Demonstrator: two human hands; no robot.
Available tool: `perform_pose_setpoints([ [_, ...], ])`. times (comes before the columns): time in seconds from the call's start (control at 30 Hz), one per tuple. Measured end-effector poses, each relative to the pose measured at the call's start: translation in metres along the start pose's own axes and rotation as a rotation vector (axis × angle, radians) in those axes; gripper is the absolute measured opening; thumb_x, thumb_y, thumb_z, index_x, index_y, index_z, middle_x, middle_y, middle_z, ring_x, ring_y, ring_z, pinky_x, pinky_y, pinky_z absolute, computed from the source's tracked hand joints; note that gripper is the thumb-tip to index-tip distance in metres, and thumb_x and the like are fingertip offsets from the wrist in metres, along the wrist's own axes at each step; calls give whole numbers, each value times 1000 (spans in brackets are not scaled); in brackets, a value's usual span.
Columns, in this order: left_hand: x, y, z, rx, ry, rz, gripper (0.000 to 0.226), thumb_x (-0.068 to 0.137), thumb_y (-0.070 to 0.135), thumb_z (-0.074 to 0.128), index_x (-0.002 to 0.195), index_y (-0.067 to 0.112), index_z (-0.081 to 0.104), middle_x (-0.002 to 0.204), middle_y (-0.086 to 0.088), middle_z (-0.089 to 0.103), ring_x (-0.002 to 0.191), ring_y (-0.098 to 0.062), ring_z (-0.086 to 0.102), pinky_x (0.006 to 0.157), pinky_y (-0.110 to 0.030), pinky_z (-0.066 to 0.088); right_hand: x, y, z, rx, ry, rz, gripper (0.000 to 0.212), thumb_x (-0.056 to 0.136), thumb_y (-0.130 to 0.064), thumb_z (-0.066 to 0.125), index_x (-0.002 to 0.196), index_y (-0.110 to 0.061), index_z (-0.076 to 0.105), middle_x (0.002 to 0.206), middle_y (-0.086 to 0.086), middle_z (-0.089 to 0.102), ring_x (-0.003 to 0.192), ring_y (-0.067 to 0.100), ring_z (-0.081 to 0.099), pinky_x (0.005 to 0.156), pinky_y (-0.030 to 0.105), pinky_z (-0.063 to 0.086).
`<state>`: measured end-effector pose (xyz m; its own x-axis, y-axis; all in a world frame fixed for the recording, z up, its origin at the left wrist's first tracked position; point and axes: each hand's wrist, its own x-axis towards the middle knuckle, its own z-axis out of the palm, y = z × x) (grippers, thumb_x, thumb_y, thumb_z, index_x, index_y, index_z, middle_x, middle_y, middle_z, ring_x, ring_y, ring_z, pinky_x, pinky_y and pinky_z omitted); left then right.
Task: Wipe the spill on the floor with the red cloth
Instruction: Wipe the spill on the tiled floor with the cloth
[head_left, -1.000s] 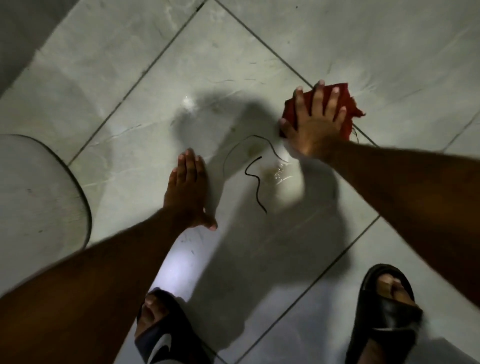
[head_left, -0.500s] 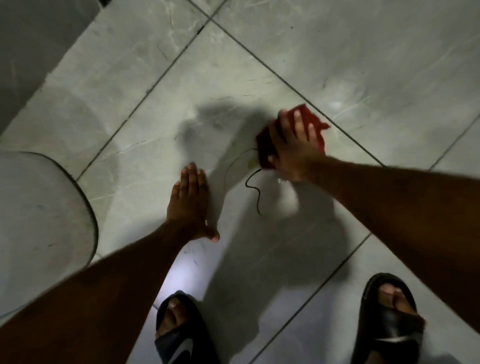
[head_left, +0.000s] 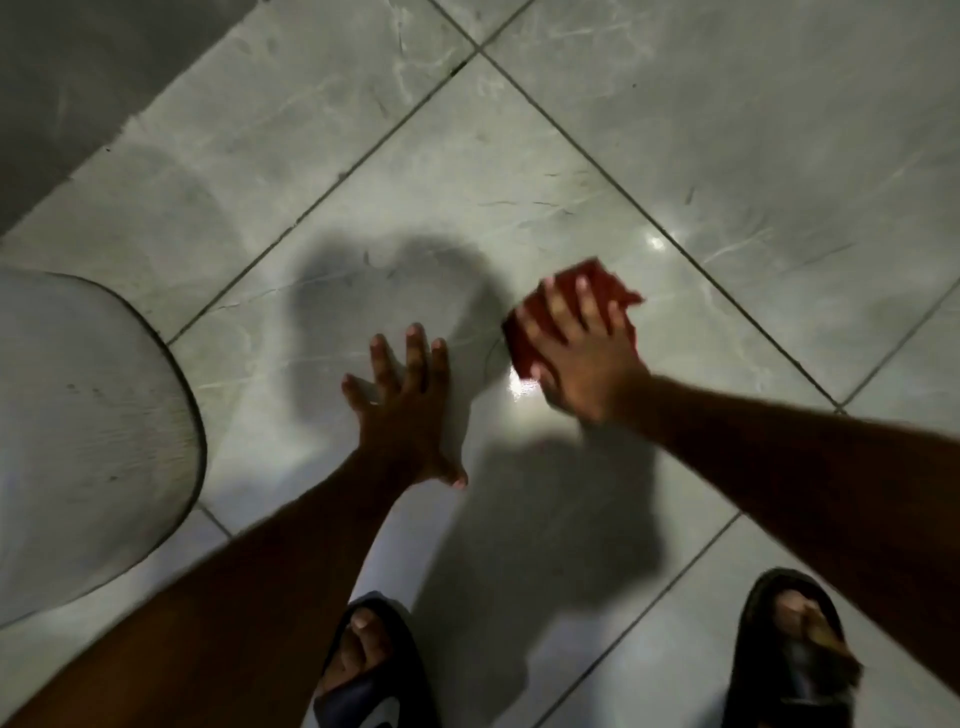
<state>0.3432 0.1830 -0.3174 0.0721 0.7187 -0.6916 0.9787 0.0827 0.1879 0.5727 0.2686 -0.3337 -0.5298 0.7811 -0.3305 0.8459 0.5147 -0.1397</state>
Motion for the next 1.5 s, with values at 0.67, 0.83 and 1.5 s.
perform_pose_setpoints([
  [0.67, 1, 2, -2, -10, -53, -20, 168, 29, 65, 85, 143, 22, -30, 153, -11, -37, 133, -48, -38, 98, -83, -5, 43, -25, -21, 231, -207, 278, 104, 76, -44, 69, 150, -37, -5, 162, 9, -17, 143, 49, -16, 110, 71, 7],
  [0.83, 0, 3, -2, 0, -66, -22, 166, 31, 65, 84, 142, 22, -32, 150, -9, -42, 132, -47, -40, 99, -84, 0, -65, -59, 16, 150, -138, 11, 91, 79, -30, 61, 151, -34, 6, 164, 11, -2, 145, 48, -5, 109, 72, 15],
  [1.5, 4, 3, 0, 71, -31, -23, 168, 29, 70, 82, 142, 22, -32, 155, -9, -36, 137, -50, -31, 100, -83, 10, 16, 49, -8, -14, -107, 89, 92, 74, -32, 62, 150, -39, 11, 164, 10, 3, 144, 50, 0, 108, 70, 15],
])
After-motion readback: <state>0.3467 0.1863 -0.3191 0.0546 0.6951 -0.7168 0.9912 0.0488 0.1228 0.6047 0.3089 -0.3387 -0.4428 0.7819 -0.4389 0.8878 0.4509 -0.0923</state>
